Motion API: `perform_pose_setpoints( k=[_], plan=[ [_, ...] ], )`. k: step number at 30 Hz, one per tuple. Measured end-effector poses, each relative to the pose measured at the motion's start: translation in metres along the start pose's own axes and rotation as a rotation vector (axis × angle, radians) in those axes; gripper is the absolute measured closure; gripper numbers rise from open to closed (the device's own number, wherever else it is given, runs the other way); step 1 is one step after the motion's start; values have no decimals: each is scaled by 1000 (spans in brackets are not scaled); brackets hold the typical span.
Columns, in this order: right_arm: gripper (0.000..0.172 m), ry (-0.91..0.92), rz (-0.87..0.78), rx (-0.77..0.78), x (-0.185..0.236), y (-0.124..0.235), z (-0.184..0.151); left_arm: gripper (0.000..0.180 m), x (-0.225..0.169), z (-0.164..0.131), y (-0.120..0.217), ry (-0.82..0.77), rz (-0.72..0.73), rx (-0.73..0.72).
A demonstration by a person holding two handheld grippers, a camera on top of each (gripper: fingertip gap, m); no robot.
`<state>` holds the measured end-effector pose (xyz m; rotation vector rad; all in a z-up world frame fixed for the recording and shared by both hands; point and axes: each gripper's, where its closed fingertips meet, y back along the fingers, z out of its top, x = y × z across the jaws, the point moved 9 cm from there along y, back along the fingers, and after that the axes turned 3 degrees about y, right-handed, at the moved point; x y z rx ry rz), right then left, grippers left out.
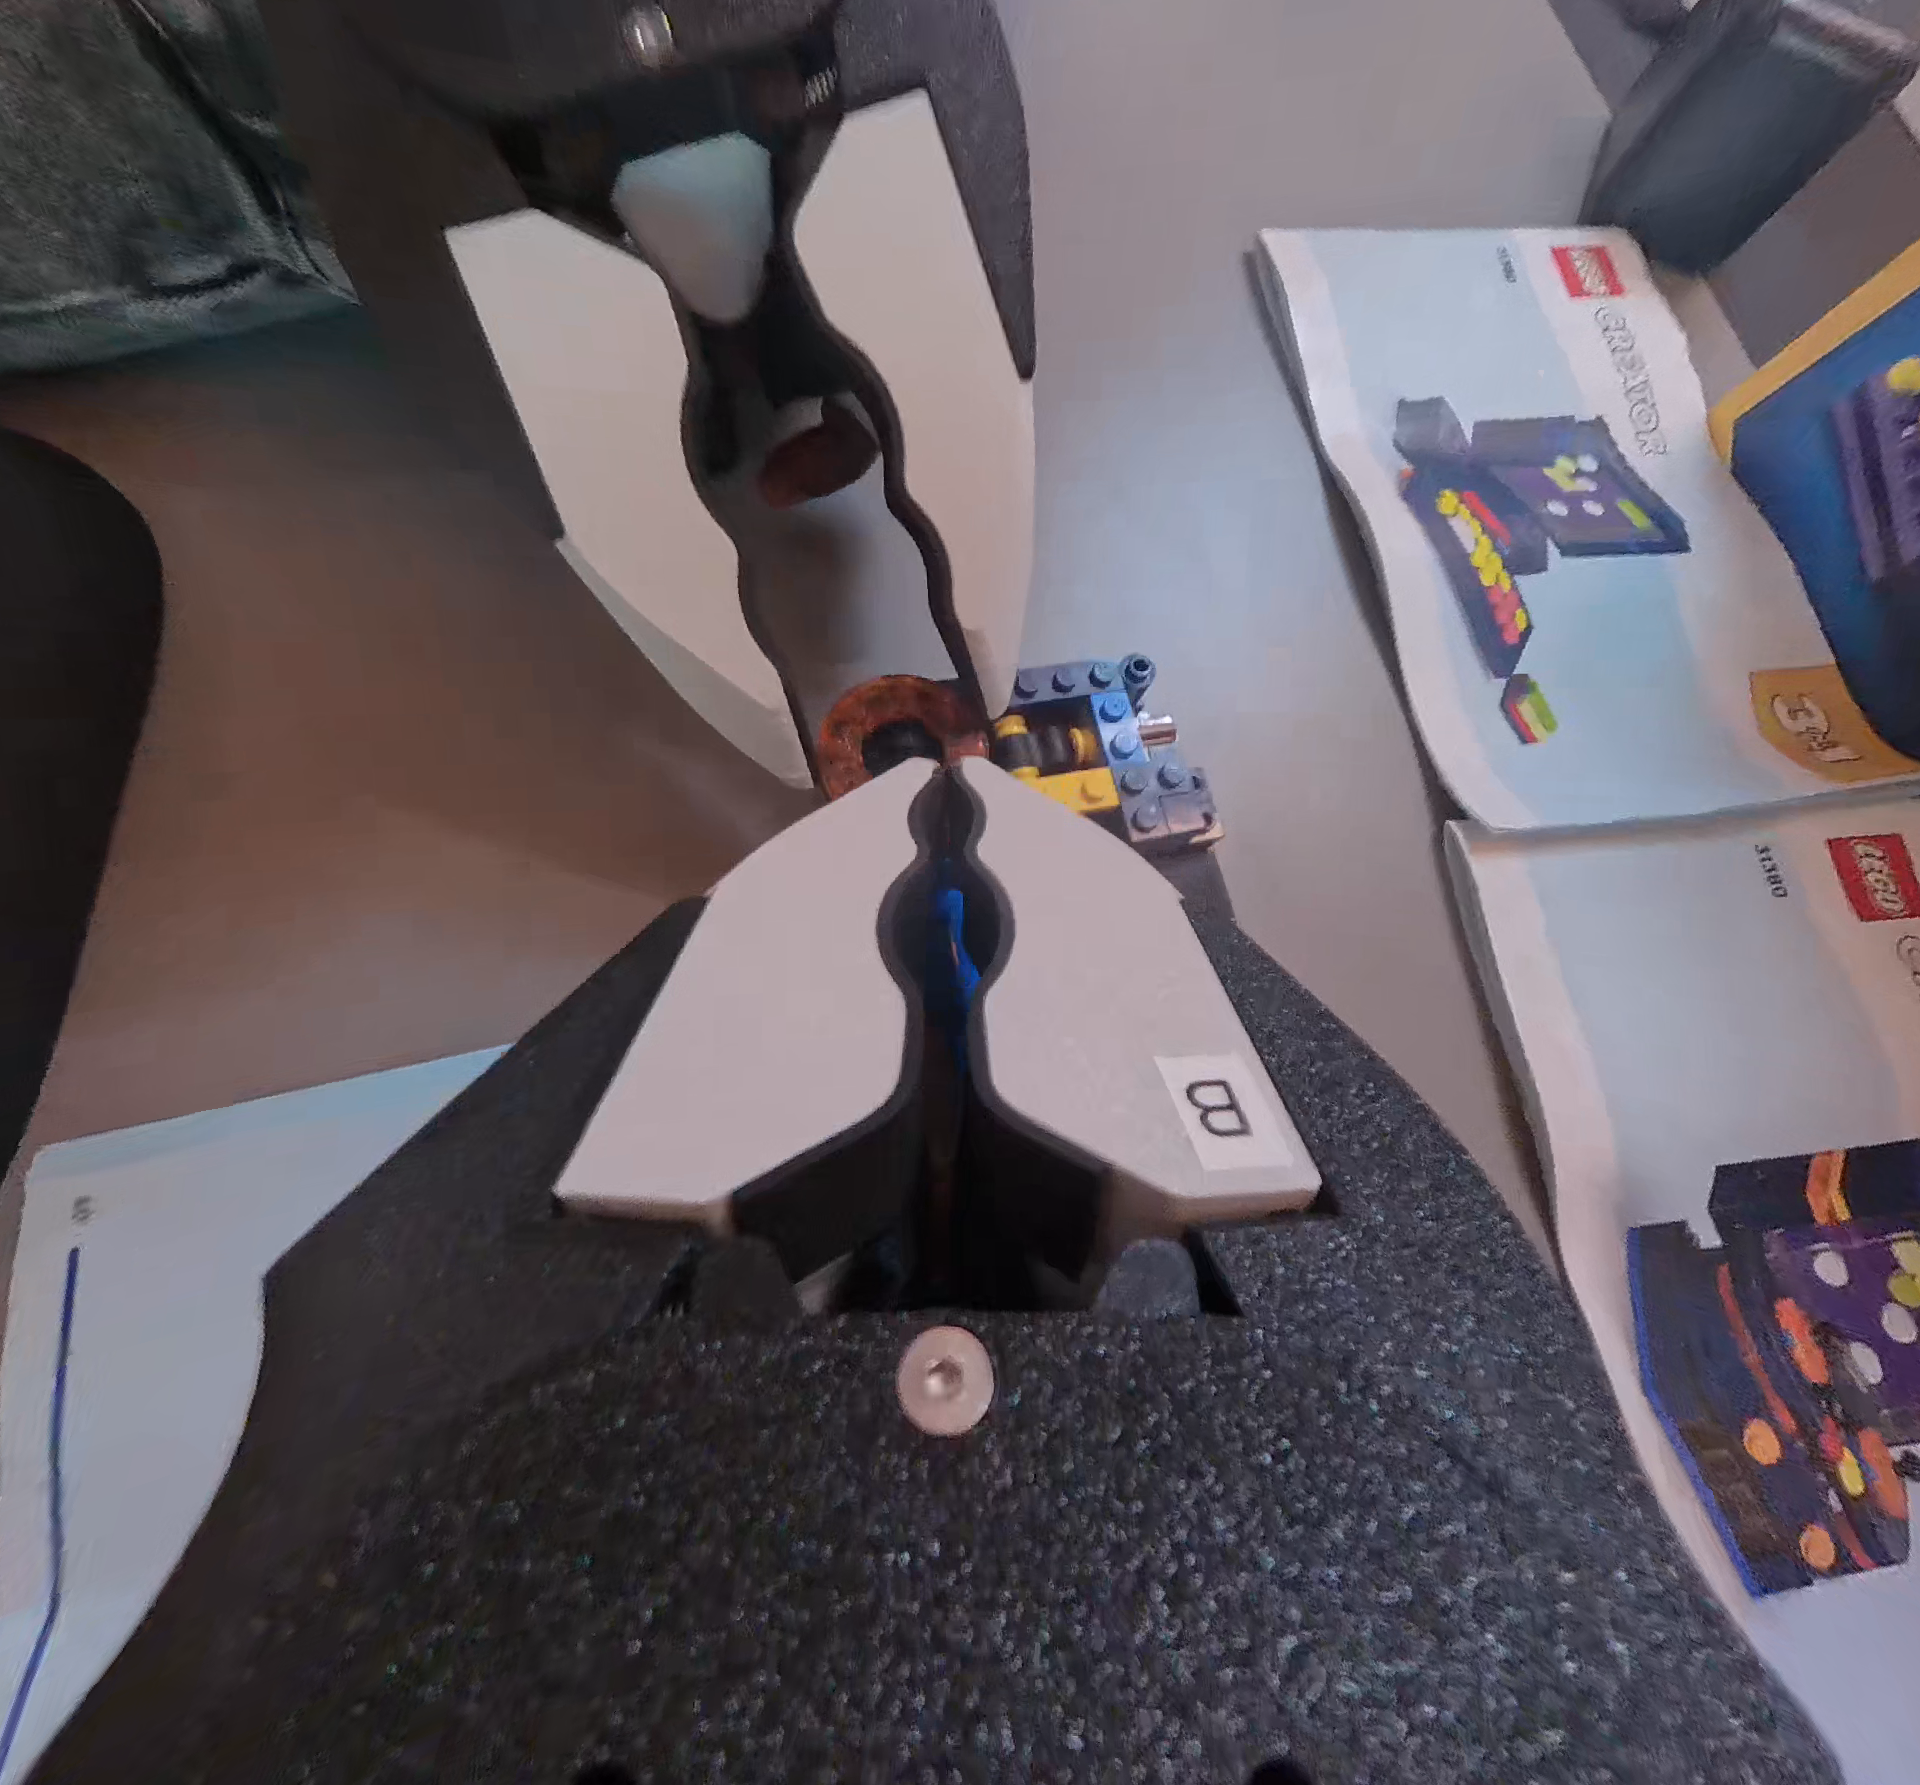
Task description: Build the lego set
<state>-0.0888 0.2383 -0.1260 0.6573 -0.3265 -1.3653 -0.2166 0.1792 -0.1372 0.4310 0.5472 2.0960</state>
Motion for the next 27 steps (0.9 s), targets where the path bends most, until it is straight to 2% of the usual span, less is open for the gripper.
perform_pose_setpoints(
  k=[6,8,11,12,14,21,27],
  plan=[
    [172,57,-40,-4,3,0,0,148,1,0,2,14,-6,-6],
    [172,63,-48,-7,4,0,0,144,3,1,9,46,-14,-63],
    [172,64,-49,-4,4,0,0,160,8,4,23,87,-4,-158],
    [172,65,-51,-3,4,0,0,169,9,4,25,81,9,-152],
    [172,68,-54,-3,5,0,0,175,10,2,25,62,41,-119],
    [172,41,-40,-16,3,1,-1,177,5,-2,8,29,10,-19],
    [172,47,-46,-21,4,0,-2,178,4,-2,8,32,11,-11]
  ],
)
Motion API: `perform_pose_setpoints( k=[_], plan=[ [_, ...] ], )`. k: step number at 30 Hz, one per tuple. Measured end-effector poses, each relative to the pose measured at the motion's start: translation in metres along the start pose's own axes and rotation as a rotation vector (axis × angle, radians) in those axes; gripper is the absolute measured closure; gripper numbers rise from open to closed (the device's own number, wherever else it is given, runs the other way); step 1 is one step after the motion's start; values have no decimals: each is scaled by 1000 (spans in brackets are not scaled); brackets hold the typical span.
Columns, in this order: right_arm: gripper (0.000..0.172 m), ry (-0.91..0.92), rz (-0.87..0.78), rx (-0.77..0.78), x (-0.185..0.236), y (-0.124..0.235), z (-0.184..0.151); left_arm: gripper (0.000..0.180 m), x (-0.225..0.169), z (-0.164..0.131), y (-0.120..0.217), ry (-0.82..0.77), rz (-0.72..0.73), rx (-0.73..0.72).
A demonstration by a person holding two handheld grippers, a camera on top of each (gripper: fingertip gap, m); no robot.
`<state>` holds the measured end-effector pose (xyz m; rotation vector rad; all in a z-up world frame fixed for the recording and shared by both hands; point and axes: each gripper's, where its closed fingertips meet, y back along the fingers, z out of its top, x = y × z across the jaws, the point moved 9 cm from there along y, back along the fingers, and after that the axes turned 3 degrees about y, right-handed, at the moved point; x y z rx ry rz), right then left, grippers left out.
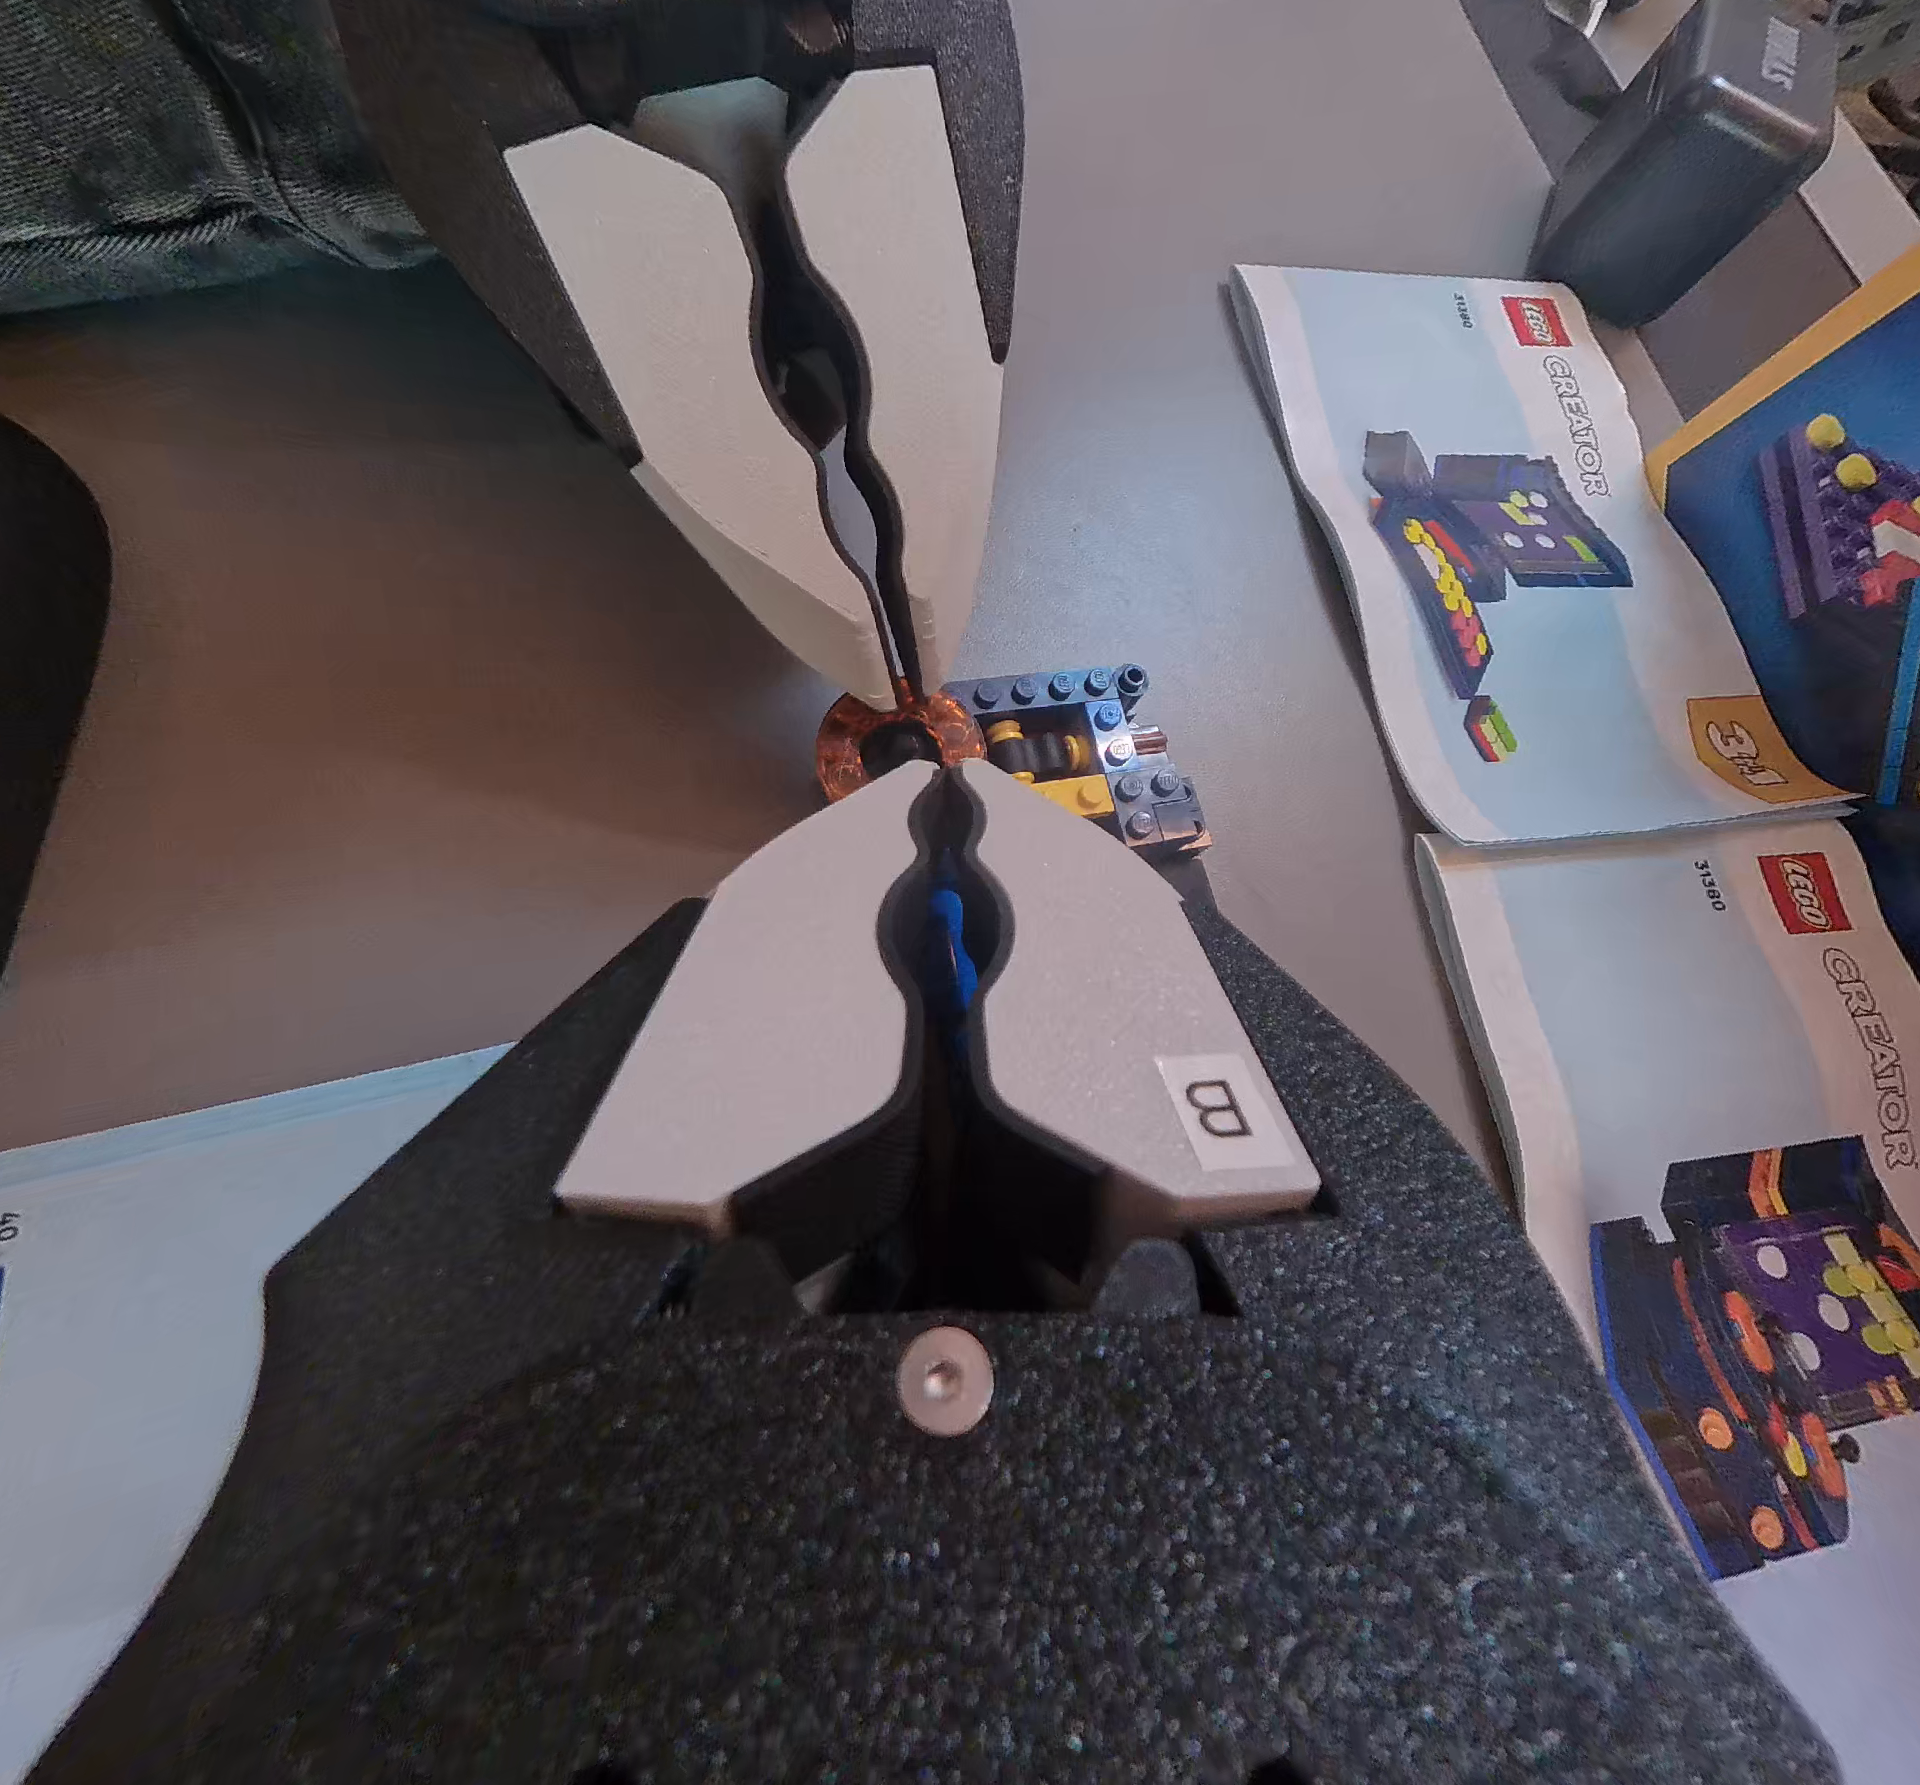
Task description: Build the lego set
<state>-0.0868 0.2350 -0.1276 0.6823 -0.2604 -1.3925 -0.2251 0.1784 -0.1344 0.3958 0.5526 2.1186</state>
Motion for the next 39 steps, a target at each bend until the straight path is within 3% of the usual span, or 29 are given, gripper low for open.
perform_pose_setpoints(
  k=[21,27,32,39],
  plan=[
    [172,-2,4,-22,-1,1,-1,180,-1,3,-2,7,6,19],
    [170,-115,-67,-417,-22,60,26,163,-1,16,9,-10,39,-102],
    [168,-134,-185,-743,-31,96,14,152,0,21,18,-78,119,-212],
    [162,-25,-204,-656,-26,84,8,133,1,11,8,-4,35,-126]
  ],
)
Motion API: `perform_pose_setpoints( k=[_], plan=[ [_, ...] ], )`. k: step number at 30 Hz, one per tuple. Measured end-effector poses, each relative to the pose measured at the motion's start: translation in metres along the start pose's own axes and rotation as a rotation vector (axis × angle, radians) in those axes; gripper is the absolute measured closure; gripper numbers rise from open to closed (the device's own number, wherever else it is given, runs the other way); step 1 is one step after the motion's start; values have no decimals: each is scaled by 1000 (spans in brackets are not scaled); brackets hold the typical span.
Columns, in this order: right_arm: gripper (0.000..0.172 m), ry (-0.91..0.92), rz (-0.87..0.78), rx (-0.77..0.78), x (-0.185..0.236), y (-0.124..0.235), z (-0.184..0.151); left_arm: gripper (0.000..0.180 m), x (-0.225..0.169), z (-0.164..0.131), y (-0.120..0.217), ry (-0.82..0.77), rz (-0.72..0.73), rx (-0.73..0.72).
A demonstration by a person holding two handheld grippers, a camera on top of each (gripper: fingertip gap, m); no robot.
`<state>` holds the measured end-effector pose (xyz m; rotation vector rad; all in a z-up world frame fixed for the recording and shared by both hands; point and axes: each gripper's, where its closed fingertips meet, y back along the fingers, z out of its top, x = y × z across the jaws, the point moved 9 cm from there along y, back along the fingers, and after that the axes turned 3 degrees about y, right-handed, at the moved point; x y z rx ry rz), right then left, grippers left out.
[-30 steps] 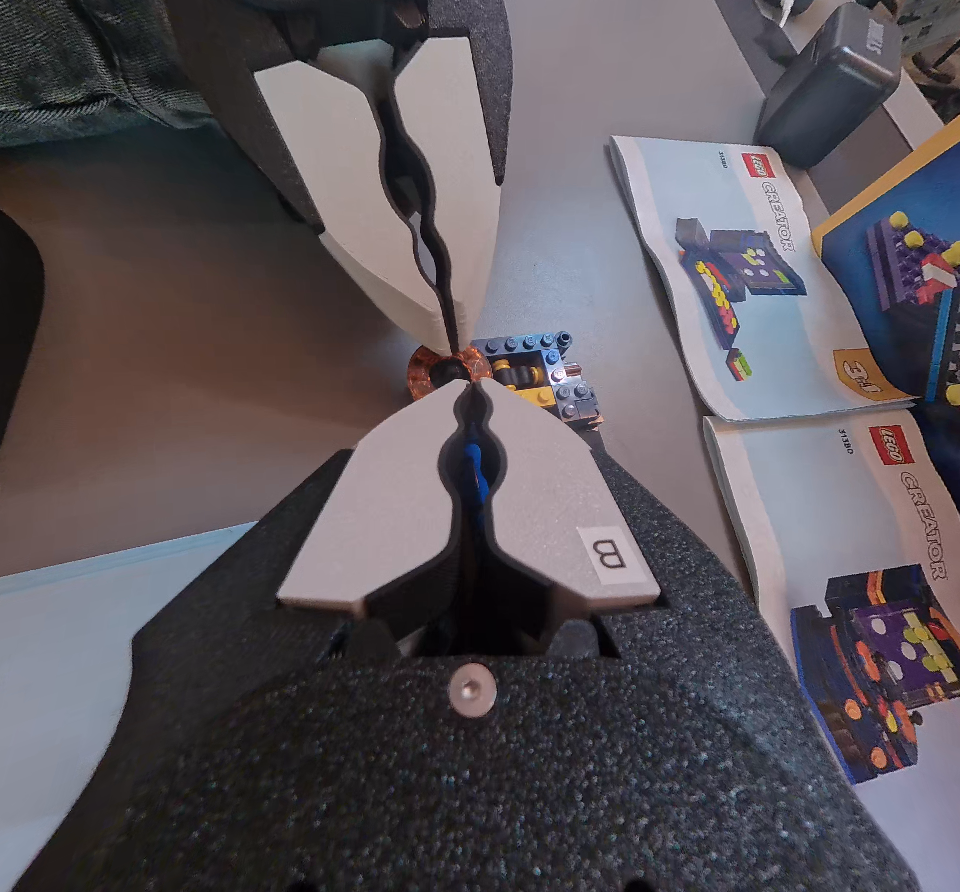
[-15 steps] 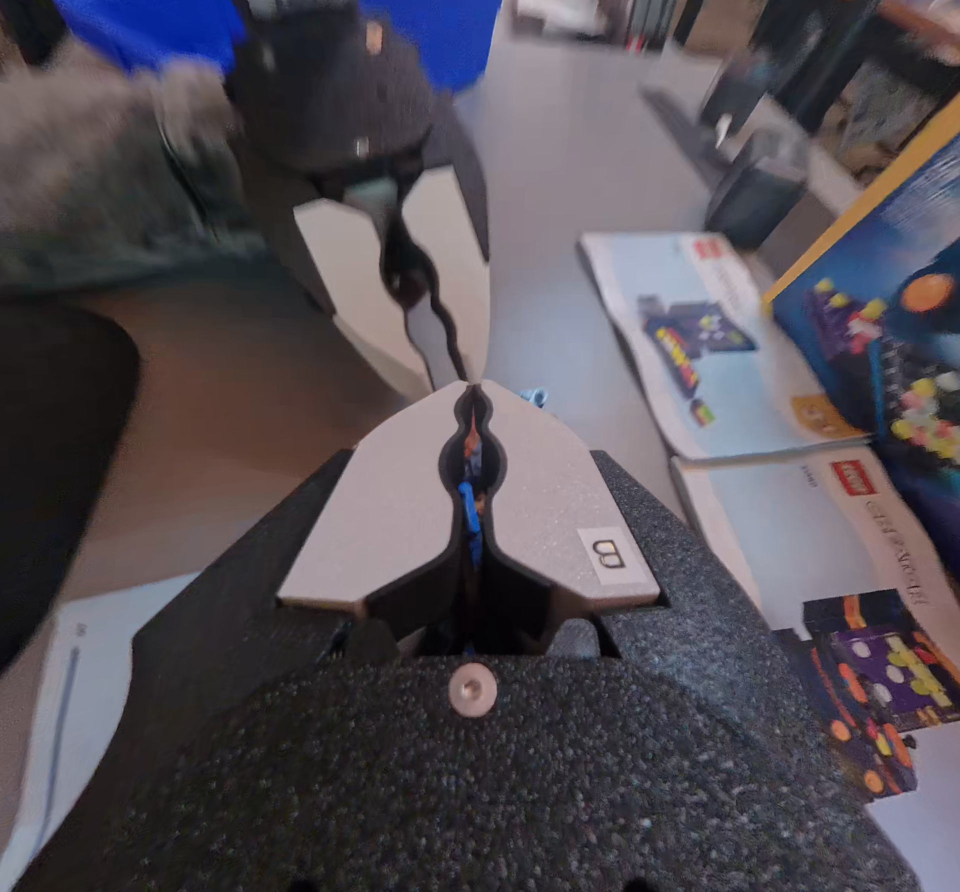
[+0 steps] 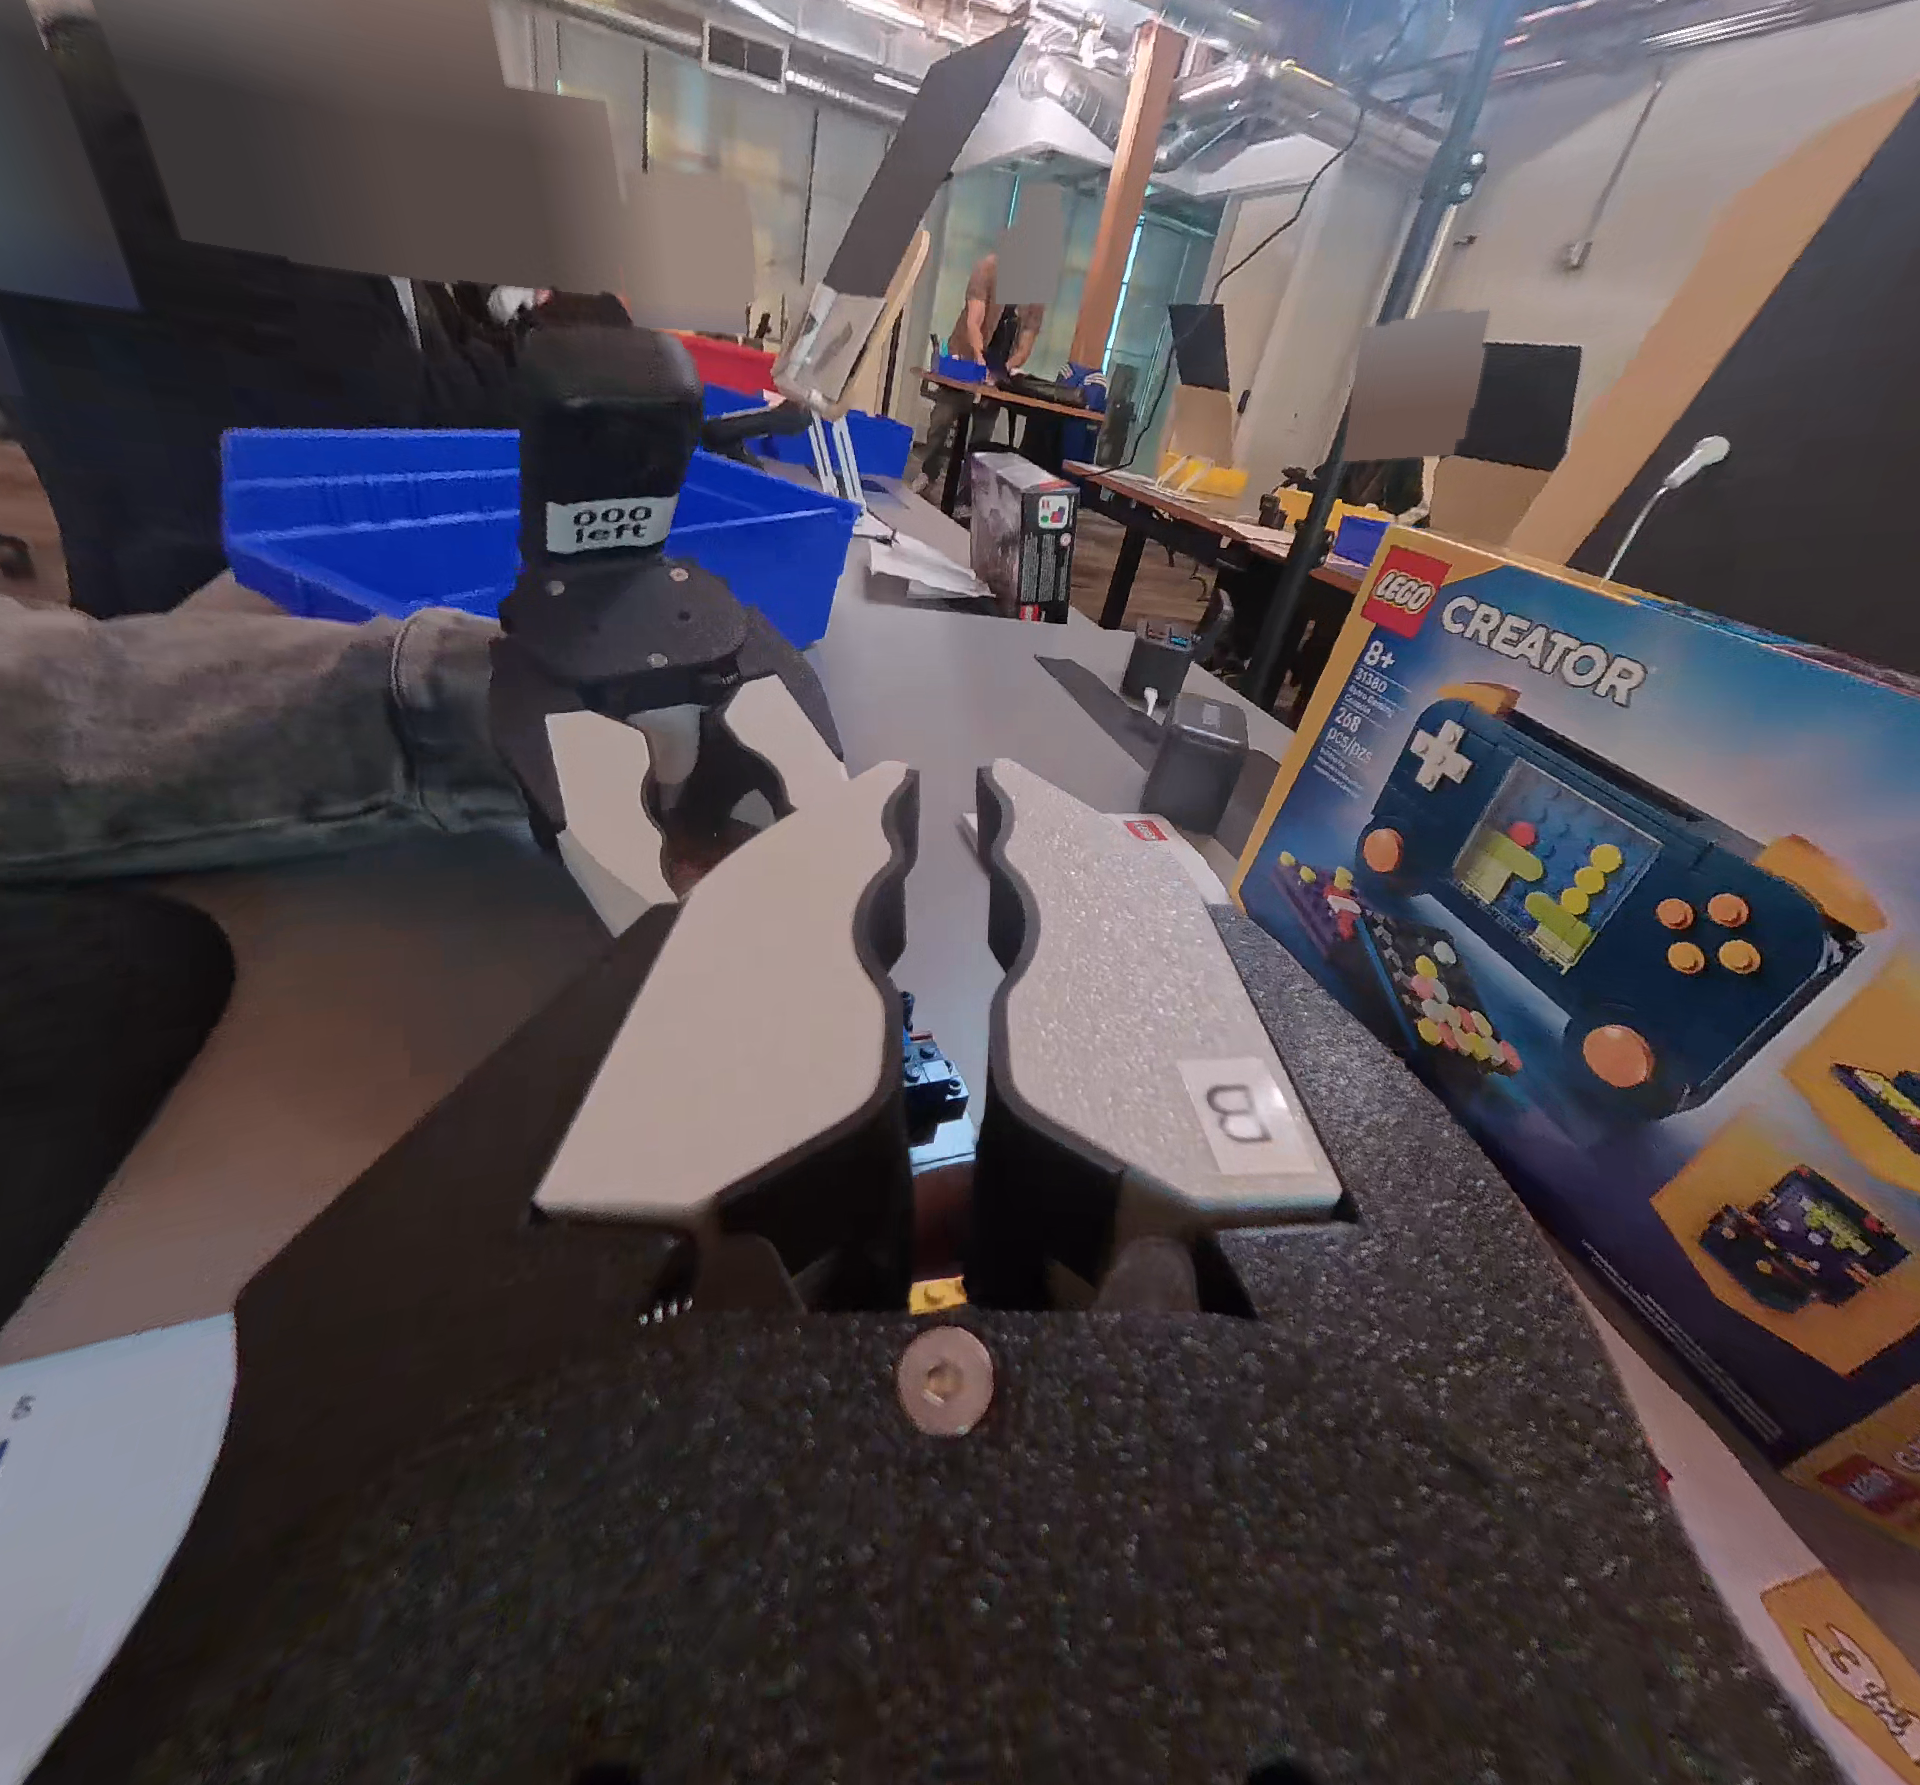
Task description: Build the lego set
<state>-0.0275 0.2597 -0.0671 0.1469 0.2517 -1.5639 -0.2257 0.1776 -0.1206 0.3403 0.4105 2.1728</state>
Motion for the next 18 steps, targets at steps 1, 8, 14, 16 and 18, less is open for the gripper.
perform_pose_setpoints(
  k=[1,8,14,16,18],
  plan=[
    [162,14,8,13,2,-2,-3,131,-1,-2,-2,4,-16,7],
    [161,8,24,67,5,-9,-18,119,-3,-9,-7,20,-70,84],
    [162,13,12,123,3,-11,-26,120,-4,-12,-10,16,-69,128],
    [161,22,7,152,3,-12,-29,122,-4,-12,-11,14,-67,137],
    [162,25,7,172,3,-13,-32,125,-4,-12,-12,14,-60,148]
  ],
)
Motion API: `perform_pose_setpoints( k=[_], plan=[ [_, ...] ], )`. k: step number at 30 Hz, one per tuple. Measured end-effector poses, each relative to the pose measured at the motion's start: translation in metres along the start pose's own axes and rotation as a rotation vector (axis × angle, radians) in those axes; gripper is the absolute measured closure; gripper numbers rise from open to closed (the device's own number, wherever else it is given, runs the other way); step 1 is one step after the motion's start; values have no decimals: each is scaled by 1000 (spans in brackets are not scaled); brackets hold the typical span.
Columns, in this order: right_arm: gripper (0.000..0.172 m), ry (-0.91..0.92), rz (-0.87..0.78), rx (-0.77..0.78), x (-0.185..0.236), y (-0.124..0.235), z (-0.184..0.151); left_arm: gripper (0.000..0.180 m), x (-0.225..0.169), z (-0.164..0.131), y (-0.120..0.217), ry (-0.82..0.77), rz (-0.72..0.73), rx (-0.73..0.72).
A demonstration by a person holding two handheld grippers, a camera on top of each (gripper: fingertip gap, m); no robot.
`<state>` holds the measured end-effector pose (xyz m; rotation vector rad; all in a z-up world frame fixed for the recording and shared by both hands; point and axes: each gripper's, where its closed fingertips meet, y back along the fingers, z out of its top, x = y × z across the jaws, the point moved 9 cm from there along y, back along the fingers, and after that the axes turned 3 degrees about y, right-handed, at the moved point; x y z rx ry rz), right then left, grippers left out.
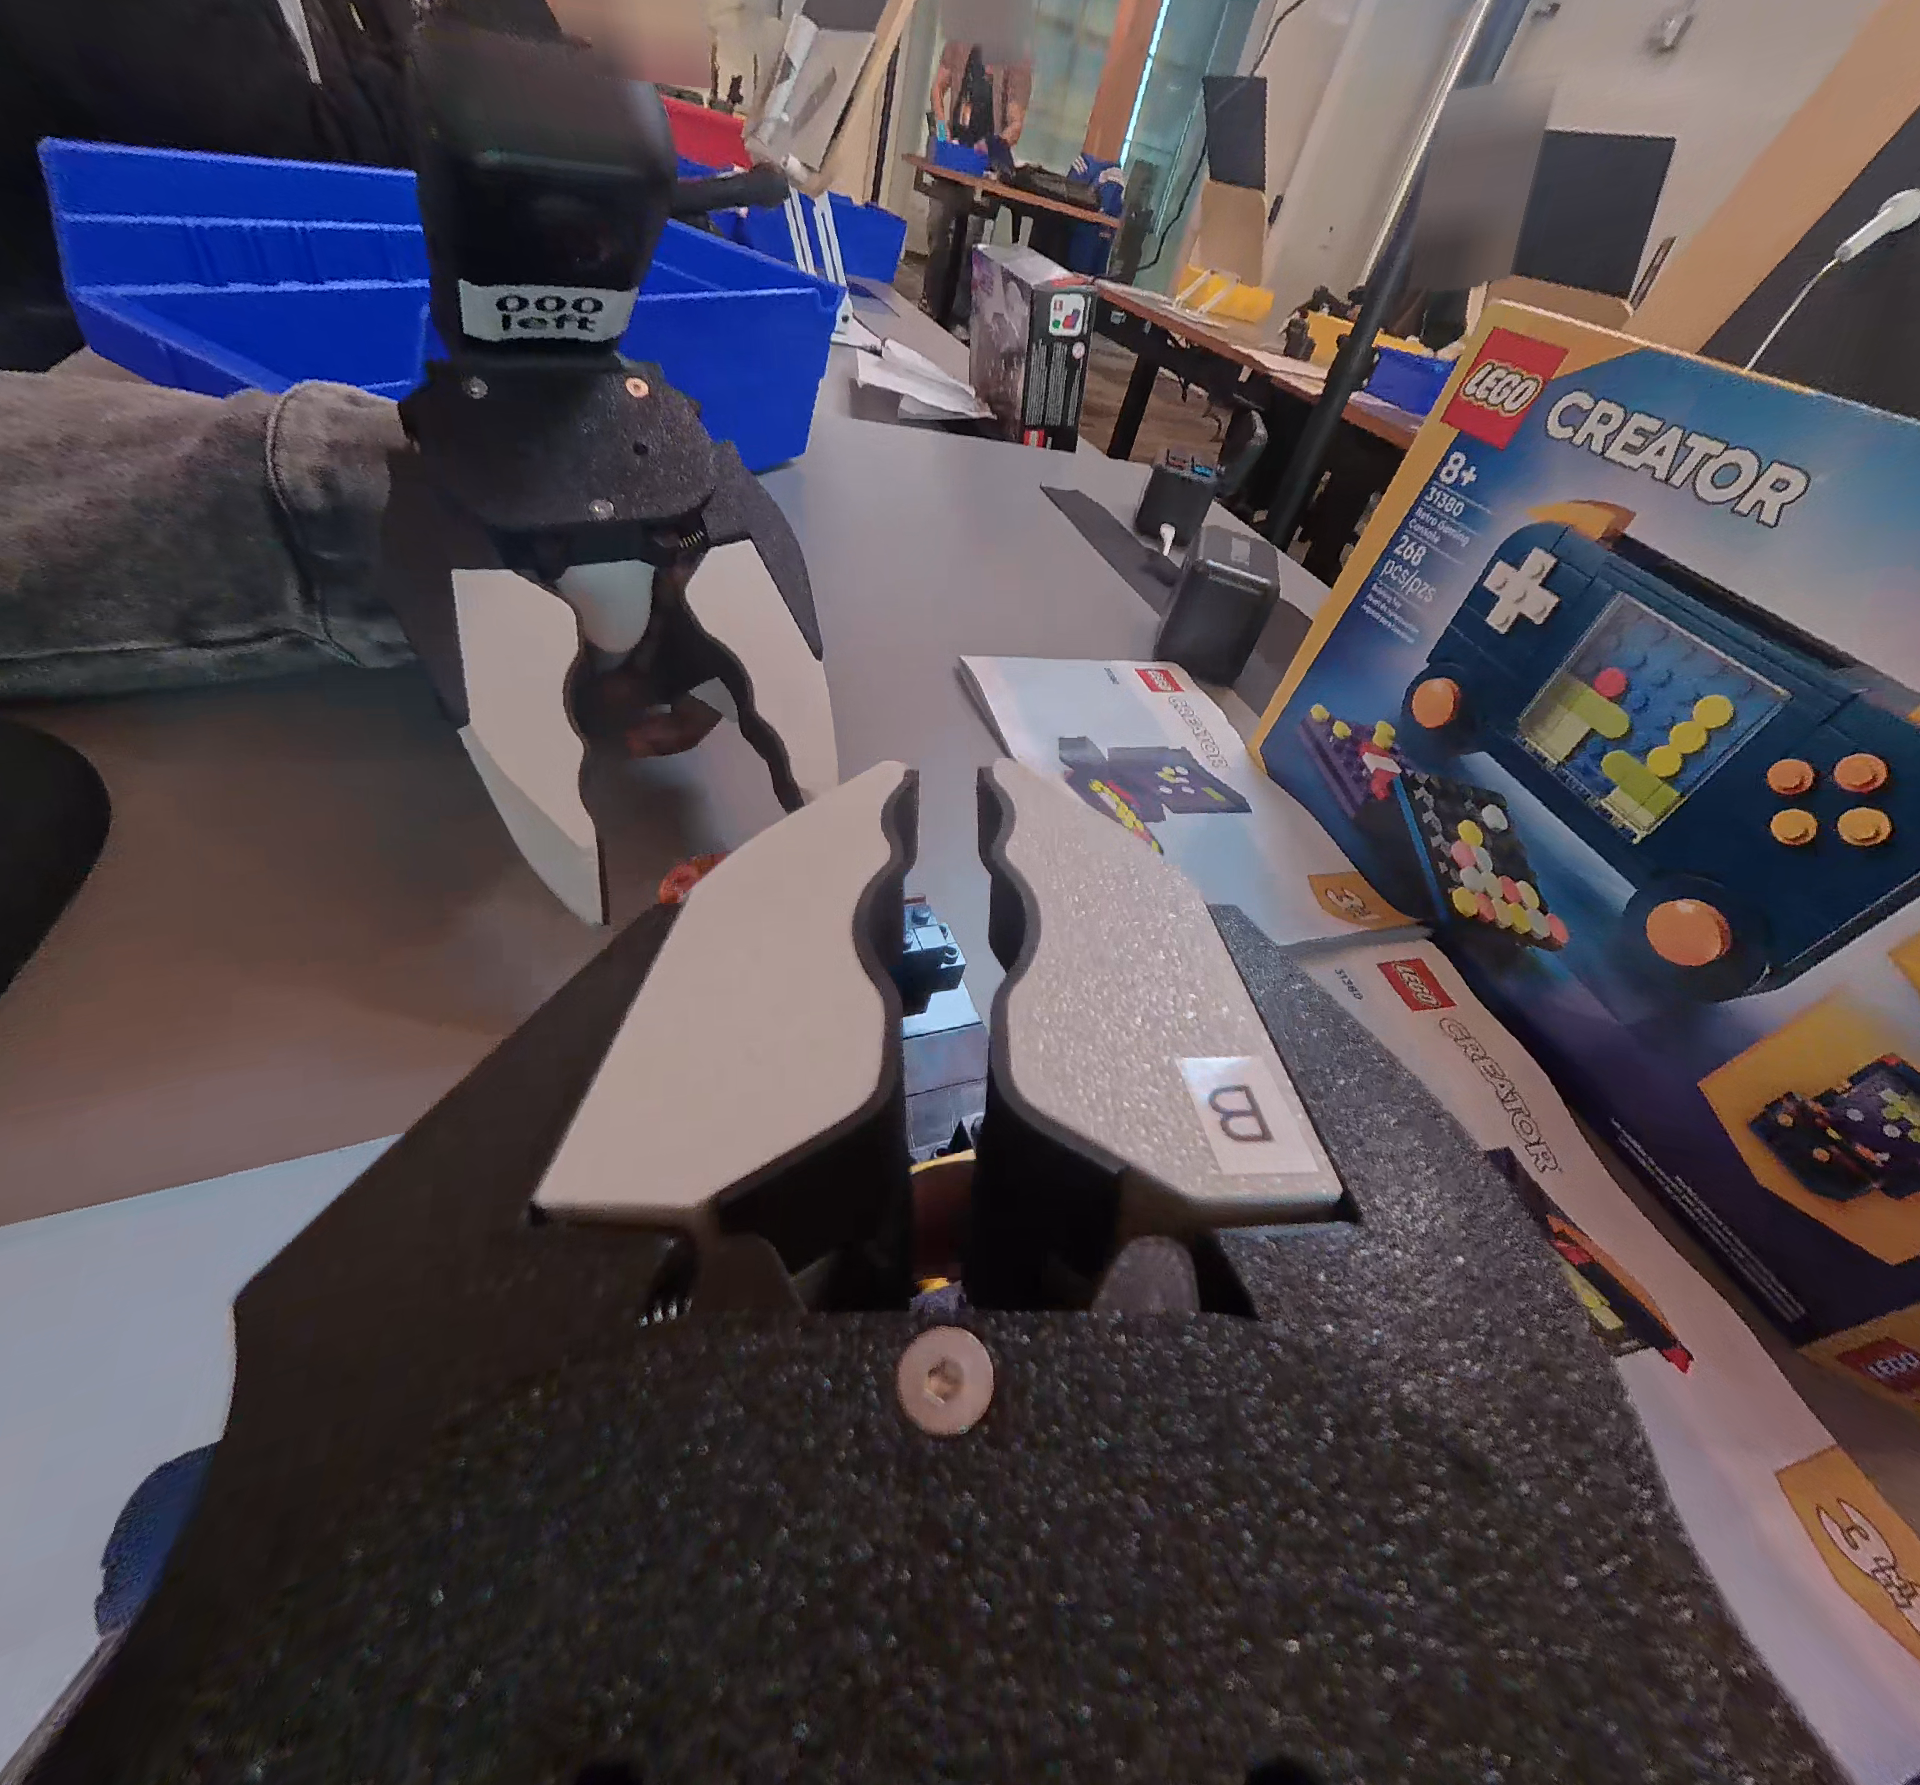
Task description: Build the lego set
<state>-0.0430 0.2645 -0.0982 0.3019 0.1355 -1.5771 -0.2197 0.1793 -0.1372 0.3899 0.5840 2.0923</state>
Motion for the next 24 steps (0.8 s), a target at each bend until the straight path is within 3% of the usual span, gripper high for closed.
perform_pose_setpoints(
  k=[17,19,21,24],
  plan=[
    [161,31,16,51,2,-4,-6,149,-1,3,-3,11,-2,-8],
    [161,40,22,46,3,-4,-5,149,2,9,3,83,-23,-120],
    [161,53,35,16,5,-3,-2,149,6,21,14,218,-73,-321],
    [151,84,38,-103,9,3,12,149,14,41,33,626,-361,-872]
  ],
)
